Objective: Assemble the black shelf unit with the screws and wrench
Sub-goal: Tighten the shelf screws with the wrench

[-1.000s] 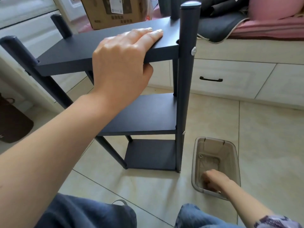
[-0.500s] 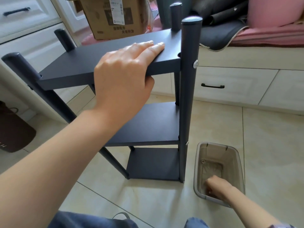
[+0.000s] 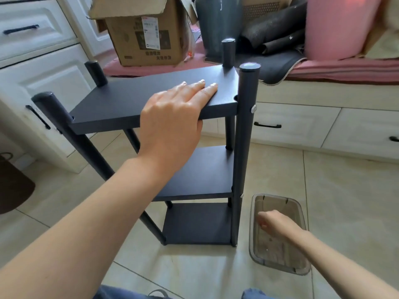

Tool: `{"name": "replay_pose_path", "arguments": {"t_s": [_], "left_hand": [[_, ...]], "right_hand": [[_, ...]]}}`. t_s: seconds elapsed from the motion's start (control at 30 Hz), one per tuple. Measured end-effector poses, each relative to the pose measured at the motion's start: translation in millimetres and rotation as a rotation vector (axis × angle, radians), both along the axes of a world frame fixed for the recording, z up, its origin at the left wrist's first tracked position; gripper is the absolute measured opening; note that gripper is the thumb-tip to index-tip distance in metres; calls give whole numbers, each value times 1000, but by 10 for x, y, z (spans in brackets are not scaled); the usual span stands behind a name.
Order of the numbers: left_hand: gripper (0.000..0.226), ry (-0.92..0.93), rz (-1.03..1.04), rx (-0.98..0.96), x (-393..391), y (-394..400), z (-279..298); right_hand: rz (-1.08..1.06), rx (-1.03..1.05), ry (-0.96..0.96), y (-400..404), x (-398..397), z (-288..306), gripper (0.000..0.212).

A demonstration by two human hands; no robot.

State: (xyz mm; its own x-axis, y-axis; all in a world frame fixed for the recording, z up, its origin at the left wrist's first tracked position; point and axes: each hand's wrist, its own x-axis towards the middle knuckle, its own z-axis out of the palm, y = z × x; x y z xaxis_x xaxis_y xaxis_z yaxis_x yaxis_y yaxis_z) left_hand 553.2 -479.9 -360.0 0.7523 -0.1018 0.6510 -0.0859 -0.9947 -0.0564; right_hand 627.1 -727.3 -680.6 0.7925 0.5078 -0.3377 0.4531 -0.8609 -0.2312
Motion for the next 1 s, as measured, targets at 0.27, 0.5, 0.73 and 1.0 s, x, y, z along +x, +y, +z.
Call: {"name": "replay_pose_path", "arguments": {"t_s": [0.27,0.5,0.73,1.0], "left_hand": [[52,86,-77,-37,-52,59,56],[47,73,-80,-77,-324,416,117],[48,-288,15,-351,-626,1000,206],[80,-41,-209,-1348,-760,1335,-110]], "right_hand": [[-17,555,-191,230,-463,1754,17],[-226,1003,-27,503,-945,2792,12],[-287,1132,31,725,-1055,3121,8],[-318,995,-40,734,-813,3104,15]]}}
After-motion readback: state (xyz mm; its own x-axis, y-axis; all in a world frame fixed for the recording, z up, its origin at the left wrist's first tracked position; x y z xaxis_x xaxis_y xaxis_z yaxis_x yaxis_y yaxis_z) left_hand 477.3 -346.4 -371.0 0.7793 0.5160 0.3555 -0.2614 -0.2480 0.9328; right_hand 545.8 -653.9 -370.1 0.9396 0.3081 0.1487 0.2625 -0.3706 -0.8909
